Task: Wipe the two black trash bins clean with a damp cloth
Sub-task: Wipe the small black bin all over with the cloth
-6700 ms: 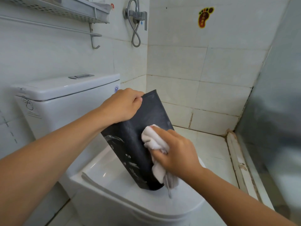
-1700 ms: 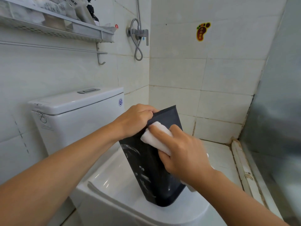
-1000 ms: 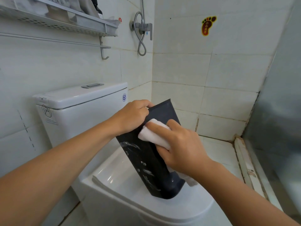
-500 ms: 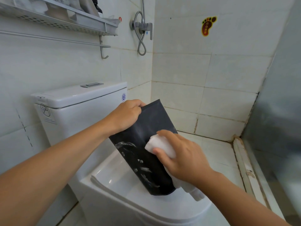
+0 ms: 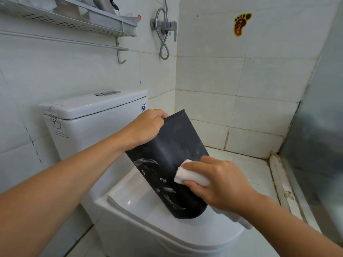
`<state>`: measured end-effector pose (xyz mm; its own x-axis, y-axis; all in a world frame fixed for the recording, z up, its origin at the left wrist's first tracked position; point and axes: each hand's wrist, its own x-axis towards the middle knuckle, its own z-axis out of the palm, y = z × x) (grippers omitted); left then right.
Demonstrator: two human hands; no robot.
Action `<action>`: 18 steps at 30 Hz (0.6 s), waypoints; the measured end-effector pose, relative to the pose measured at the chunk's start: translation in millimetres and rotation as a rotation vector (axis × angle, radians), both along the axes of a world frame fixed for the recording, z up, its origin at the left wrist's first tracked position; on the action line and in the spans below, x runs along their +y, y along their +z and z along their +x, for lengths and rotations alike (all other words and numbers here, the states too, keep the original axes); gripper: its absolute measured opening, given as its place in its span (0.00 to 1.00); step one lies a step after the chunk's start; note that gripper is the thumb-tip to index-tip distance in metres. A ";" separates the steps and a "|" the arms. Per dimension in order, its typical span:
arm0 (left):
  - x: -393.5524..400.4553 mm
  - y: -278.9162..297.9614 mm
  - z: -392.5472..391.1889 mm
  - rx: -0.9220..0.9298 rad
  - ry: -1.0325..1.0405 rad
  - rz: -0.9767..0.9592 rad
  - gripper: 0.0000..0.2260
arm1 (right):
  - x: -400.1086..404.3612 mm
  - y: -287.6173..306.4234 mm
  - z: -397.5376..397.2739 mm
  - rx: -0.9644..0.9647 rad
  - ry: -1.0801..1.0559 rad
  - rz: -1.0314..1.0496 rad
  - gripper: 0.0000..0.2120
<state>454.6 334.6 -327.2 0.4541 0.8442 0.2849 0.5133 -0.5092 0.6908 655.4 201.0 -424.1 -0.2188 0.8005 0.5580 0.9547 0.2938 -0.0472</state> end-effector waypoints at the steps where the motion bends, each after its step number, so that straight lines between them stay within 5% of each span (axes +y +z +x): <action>1: -0.5 0.0 0.9 0.001 0.000 0.001 0.17 | -2.9 -1.8 2.4 -0.003 -0.005 -0.010 0.16; 13: -11.0 3.4 15.2 0.039 -0.010 0.013 0.16 | 20.1 33.2 -46.1 0.121 -0.055 0.243 0.16; 18: -11.8 5.5 12.3 0.012 -0.014 -0.011 0.15 | 7.5 24.2 -29.5 0.037 0.035 0.165 0.17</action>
<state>466.9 322.8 -321.7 0.4691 0.8408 0.2702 0.5149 -0.5089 0.6899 625.9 208.5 -399.9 -0.2222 0.6898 0.6890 0.9422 0.3338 -0.0303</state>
